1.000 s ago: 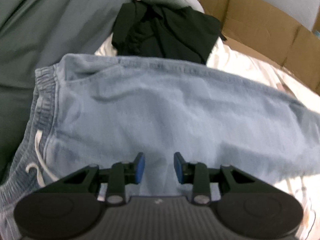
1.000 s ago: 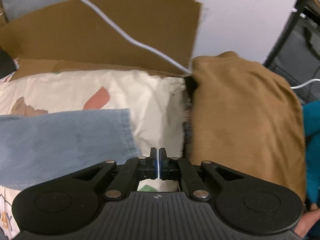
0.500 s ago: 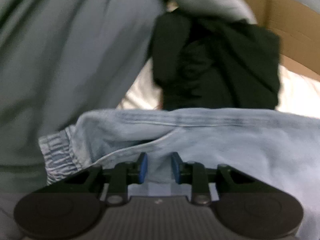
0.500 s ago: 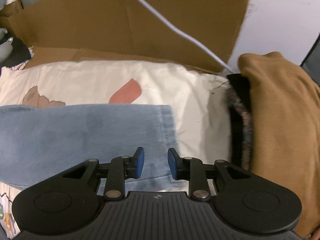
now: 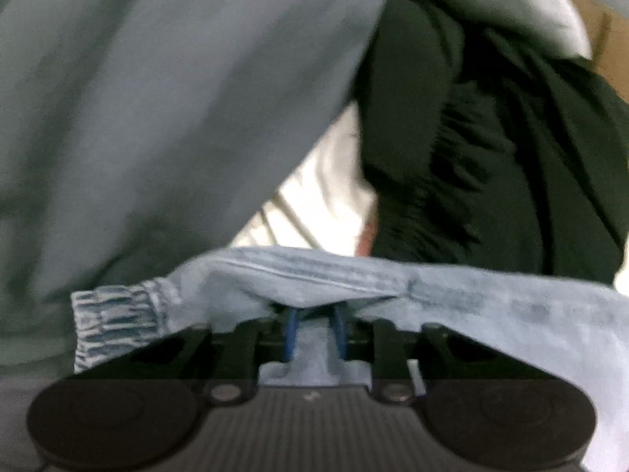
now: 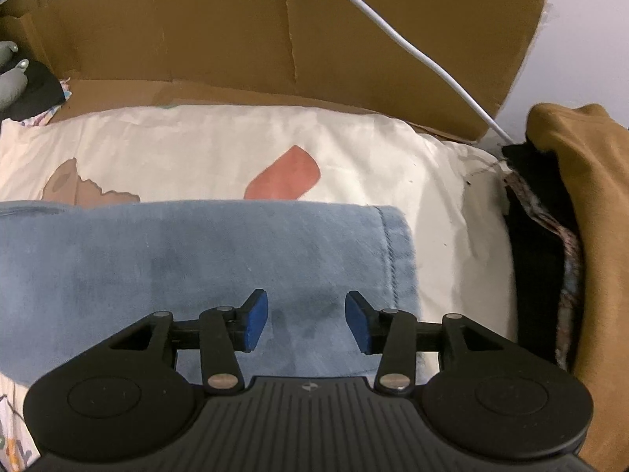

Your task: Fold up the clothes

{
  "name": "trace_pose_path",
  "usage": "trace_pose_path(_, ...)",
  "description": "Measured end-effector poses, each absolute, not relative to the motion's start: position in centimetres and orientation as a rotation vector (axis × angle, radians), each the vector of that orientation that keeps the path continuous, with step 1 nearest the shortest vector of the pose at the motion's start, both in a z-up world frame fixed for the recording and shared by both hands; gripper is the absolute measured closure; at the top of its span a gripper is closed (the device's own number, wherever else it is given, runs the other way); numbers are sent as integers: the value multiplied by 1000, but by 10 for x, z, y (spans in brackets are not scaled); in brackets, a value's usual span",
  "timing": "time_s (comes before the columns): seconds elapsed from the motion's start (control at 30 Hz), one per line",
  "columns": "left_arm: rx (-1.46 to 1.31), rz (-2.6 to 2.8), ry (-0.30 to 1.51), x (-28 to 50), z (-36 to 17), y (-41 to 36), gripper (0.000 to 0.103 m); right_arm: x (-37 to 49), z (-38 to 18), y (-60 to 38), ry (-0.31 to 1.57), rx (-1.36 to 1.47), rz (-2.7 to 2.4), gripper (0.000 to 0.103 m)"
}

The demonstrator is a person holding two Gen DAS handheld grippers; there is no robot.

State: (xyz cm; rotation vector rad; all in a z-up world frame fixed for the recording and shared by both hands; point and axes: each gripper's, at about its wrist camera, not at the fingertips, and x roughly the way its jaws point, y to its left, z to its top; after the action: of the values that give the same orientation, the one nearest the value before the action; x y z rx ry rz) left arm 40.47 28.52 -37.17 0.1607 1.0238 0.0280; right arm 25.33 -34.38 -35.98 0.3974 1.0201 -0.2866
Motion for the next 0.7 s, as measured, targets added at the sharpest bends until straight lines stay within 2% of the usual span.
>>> trace_pose_path(0.13,170,35,1030,400,-366,278,88,263,-363,-341,999,377,-285,45)
trace_pose_path(0.5,159,-47,1001,328,-328,255,85,271,-360,-372,911,415,-334,43)
trace_pose_path(0.6,140,-75,1012,312,-327,246,85,272,-360,-386,891,438,-365,37)
trace_pose_path(0.7,139,-100,1032,302,-331,233,85,276,-364,-404,889,502,-388,36)
